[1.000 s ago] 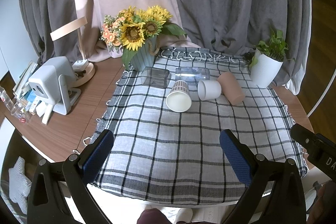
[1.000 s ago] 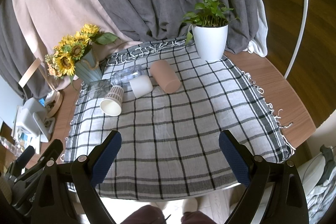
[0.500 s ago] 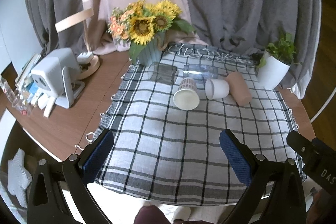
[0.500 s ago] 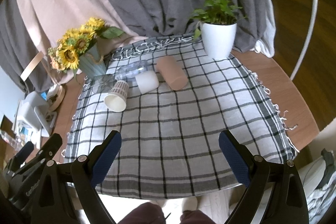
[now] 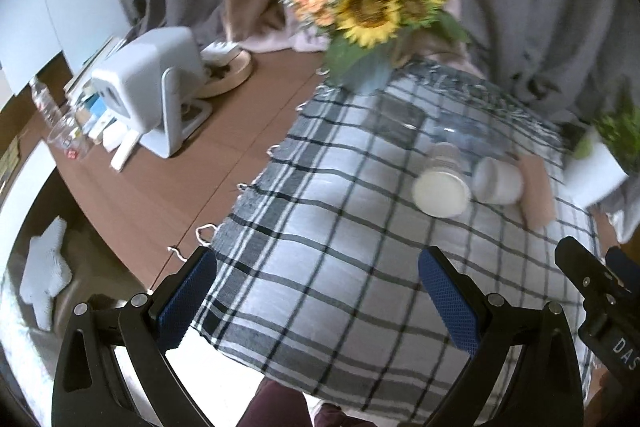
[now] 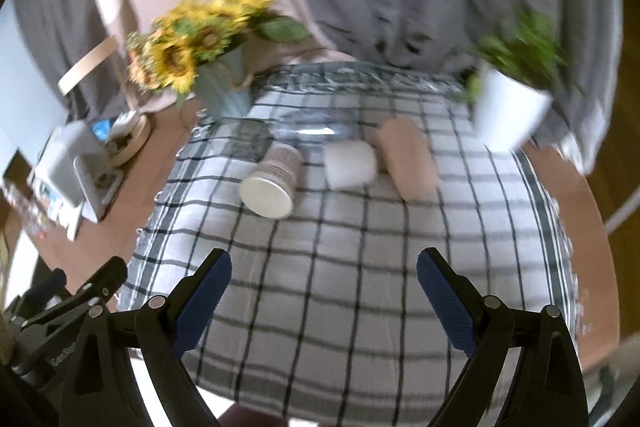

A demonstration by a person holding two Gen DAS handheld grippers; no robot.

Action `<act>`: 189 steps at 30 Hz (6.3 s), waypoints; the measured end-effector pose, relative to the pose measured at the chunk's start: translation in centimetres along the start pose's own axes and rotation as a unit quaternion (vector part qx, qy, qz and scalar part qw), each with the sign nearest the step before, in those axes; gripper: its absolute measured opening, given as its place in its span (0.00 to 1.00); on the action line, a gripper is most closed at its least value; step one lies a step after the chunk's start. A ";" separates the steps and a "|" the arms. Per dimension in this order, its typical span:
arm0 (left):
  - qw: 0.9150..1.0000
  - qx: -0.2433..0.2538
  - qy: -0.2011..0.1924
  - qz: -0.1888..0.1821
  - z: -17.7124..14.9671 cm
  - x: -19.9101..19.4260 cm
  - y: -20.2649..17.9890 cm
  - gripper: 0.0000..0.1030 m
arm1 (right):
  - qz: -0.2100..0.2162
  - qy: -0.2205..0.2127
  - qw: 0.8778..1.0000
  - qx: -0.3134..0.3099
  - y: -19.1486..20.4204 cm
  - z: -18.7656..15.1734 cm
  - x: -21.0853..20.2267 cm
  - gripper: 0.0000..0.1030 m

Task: Flip cup upside down
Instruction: 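Move the right tool toward the clear glass tumbler lying by the vase, then close the right gripper around the clear glass tumbler and lift it, then carry the tumbler with the right gripper toward the open cloth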

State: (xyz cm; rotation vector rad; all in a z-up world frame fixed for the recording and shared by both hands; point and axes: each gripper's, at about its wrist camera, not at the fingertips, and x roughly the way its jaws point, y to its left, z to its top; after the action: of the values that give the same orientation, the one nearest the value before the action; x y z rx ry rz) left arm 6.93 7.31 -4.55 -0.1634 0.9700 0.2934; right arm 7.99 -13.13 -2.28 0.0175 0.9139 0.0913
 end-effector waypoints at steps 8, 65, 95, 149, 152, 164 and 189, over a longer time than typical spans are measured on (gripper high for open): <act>0.994 -0.098 0.035 0.036 2.9 5.2 2.3 1.00 | 0.041 0.046 0.992 -0.110 4.8 5.5 6.5 0.91; 0.964 -0.175 0.116 0.162 10.2 21.6 0.8 0.99 | 0.067 0.159 0.886 -0.430 16.7 13.3 32.7 0.81; 0.973 -0.160 0.080 0.148 8.8 17.1 3.8 0.99 | 0.066 0.111 0.911 -0.391 17.2 12.1 24.4 0.72; 0.976 0.166 0.137 0.010 0.8 11.8 -2.8 0.99 | -0.058 0.166 0.981 0.081 1.2 -3.6 12.9 0.72; 0.974 0.171 0.147 0.013 0.4 12.4 -2.6 0.99 | -0.064 0.175 0.979 0.087 1.3 -4.1 13.5 0.72; 0.968 0.192 0.161 0.027 -0.4 13.5 -2.5 0.99 | -0.079 0.202 0.971 0.101 1.8 -5.3 14.7 0.72; 0.982 0.164 0.084 -0.032 -2.7 7.4 -4.1 0.99 | -0.050 0.097 0.990 0.089 -0.1 -3.4 6.4 0.80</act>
State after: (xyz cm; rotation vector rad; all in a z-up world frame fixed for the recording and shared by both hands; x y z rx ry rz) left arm 10.04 3.95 -12.17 0.0832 1.1643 0.0583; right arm 9.23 -12.81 -9.39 0.1311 1.1135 -0.0835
